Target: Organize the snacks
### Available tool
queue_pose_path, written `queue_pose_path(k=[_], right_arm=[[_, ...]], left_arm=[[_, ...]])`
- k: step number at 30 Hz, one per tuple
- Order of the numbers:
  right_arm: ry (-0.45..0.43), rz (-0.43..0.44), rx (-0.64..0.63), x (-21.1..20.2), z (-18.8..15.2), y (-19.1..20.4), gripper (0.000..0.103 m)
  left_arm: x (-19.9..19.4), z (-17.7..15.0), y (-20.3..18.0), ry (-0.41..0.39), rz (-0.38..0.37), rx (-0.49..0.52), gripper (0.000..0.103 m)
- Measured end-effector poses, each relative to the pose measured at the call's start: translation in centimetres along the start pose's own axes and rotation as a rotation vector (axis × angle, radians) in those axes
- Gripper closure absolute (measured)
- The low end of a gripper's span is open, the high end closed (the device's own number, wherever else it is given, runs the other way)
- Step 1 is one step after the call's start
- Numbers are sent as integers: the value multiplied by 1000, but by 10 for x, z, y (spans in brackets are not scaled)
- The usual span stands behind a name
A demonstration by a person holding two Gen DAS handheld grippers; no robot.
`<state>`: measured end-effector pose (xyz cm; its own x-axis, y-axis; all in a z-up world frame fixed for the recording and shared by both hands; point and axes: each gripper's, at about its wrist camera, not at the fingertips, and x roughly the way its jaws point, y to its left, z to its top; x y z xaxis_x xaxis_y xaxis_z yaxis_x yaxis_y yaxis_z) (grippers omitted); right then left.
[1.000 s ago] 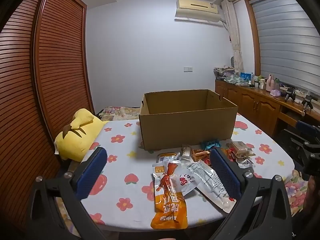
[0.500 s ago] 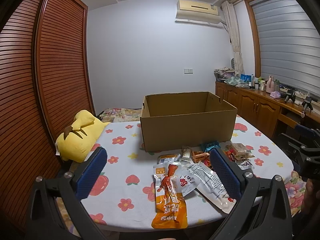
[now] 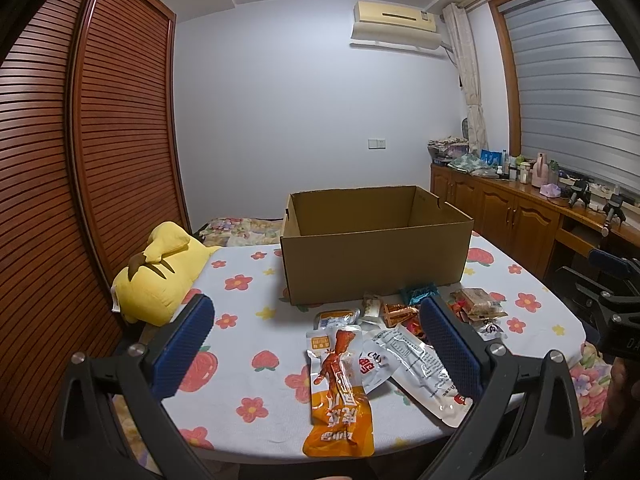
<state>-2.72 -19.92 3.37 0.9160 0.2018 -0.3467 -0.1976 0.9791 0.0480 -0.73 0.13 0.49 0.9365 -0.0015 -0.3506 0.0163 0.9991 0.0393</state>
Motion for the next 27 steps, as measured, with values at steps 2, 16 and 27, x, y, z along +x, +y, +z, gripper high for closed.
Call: queue_pose_path(k=[2, 16, 27], right_arm=[[0, 0, 0, 0, 0, 0, 0], [-4, 2, -1, -2, 2, 1, 0], [-6, 3, -1, -2, 3, 2, 0]], left_arm=[[0, 0, 0, -1, 0, 0, 0], [-4, 7, 0, -6, -2, 0, 0], [-5, 7, -1, -8, 0, 0, 0]])
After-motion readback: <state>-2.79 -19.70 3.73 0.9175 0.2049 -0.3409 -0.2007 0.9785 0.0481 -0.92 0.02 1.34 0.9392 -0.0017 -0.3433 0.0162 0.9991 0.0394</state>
